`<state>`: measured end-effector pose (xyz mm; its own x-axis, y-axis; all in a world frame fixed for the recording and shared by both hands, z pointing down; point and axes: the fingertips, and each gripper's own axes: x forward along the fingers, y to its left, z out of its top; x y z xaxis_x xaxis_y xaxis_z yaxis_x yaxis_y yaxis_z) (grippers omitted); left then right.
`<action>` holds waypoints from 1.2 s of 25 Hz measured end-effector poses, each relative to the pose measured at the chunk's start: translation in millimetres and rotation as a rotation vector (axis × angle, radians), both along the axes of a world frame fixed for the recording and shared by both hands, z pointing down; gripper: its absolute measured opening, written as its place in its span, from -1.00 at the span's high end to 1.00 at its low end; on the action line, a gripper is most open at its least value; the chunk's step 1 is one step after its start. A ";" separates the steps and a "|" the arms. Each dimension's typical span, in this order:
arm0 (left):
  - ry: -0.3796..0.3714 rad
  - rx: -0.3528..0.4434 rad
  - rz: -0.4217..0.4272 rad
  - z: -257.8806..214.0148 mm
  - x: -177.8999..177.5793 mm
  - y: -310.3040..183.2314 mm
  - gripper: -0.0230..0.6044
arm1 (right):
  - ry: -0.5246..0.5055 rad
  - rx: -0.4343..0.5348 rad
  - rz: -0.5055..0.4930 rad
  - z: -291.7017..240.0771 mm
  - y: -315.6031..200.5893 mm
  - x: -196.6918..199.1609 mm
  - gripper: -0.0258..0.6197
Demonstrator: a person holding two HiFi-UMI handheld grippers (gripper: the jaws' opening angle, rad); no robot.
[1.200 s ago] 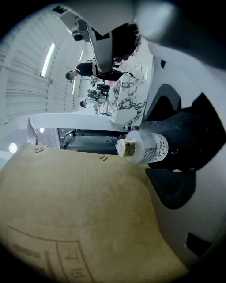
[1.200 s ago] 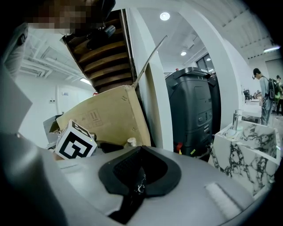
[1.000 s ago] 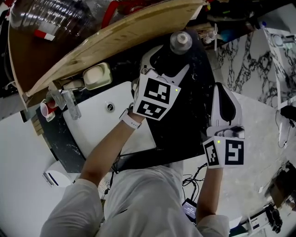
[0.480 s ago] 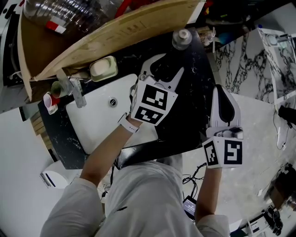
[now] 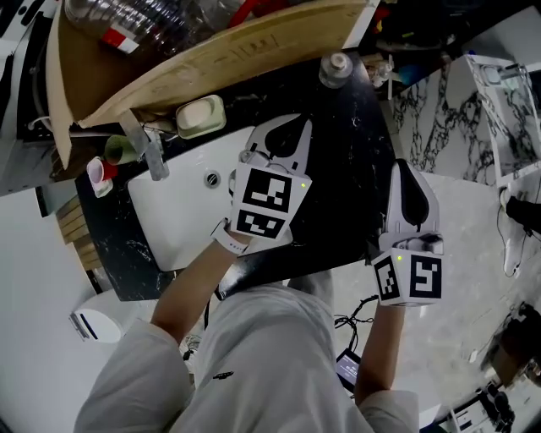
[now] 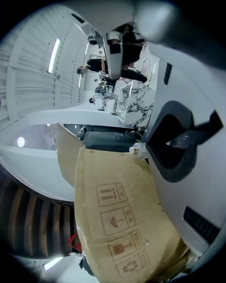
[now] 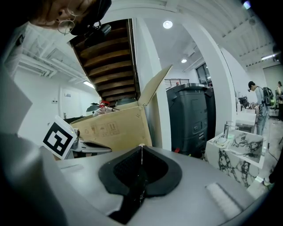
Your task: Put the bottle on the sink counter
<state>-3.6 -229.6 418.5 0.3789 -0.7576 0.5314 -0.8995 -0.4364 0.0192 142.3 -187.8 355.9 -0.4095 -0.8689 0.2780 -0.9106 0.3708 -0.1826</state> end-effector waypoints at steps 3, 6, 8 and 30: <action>0.009 0.004 -0.006 -11.0 -4.3 9.6 0.90 | -0.002 0.007 0.003 -7.3 5.3 0.3 0.89; 0.019 0.007 -0.013 -22.6 -9.0 19.3 0.90 | -0.002 0.017 0.006 -15.4 10.0 0.9 0.89; 0.026 0.009 -0.020 -30.4 -12.4 26.2 0.90 | -0.003 0.020 0.010 -20.6 13.8 1.3 0.89; 0.107 -0.004 -0.105 -93.4 -54.6 105.4 0.90 | 0.040 0.055 -0.038 -64.6 58.7 -10.6 0.89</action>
<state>-58.2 -124.1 325.1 0.3525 -0.7939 0.4954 -0.9329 -0.3399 0.1190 131.7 -129.1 291.3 -0.4316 -0.8675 0.2473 -0.9021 0.4132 -0.1246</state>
